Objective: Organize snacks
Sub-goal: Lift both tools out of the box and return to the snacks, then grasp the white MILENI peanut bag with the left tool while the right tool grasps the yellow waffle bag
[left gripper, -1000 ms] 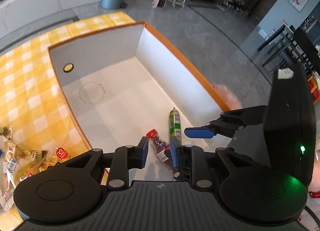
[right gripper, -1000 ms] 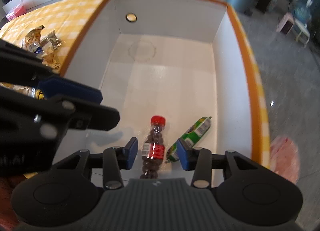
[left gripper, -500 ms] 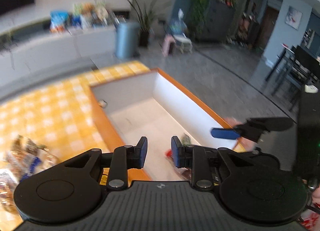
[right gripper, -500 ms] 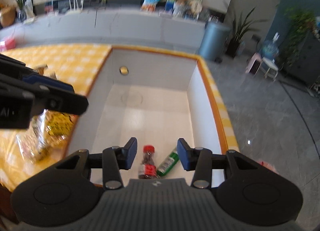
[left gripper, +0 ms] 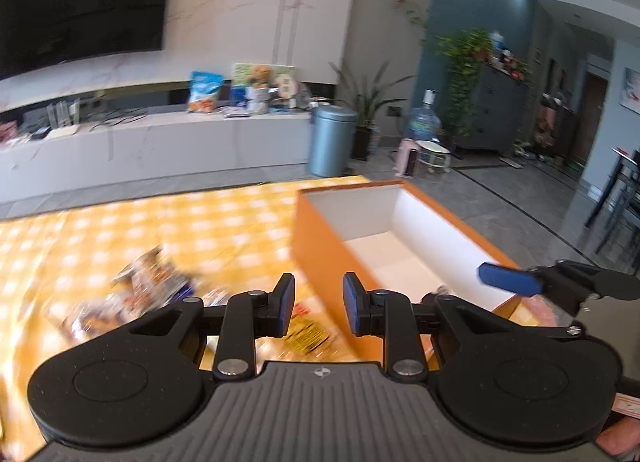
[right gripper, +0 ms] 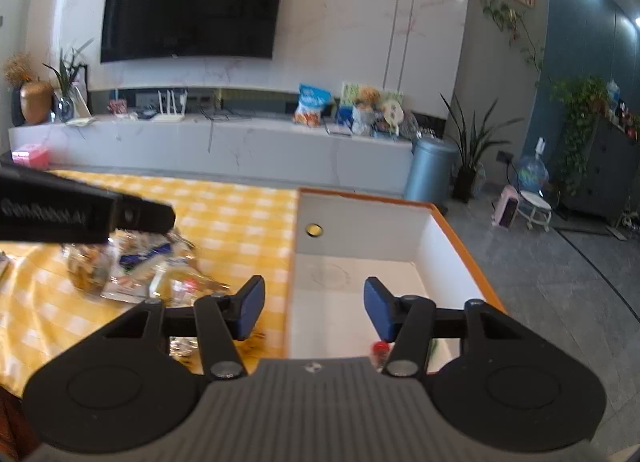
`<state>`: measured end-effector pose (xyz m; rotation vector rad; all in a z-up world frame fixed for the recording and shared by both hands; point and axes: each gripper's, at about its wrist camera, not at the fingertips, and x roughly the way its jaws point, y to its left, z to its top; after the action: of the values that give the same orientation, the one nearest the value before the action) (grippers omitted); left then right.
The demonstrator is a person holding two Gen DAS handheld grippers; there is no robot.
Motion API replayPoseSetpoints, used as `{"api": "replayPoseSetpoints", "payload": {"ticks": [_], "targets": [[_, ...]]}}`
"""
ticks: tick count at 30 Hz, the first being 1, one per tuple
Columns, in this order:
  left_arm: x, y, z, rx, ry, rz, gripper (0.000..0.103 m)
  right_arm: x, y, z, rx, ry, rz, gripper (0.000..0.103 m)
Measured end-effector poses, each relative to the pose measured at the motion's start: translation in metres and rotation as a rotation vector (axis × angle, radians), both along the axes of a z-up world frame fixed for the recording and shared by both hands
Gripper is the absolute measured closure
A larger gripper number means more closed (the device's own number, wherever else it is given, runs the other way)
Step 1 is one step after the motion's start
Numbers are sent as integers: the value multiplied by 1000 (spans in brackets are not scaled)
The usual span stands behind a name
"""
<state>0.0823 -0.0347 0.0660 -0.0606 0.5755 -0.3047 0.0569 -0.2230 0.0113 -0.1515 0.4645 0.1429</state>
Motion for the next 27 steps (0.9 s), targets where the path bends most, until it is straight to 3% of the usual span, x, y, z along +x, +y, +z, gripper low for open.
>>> {"api": "replayPoseSetpoints", "payload": {"ticks": [9,18,20,27], "targets": [[-22,43,-27,34,60,146,69,-26,48,-17,-13,-1,78,44],[-33,72,-55,39,111,181,52,-31,84,-47,-74,18,129,44],[-38,75,-62,39,112,176,43,-30,88,-53,-82,28,136,44],[-38,80,-77,0,135,143,30,-18,92,-66,-92,62,142,45]]}}
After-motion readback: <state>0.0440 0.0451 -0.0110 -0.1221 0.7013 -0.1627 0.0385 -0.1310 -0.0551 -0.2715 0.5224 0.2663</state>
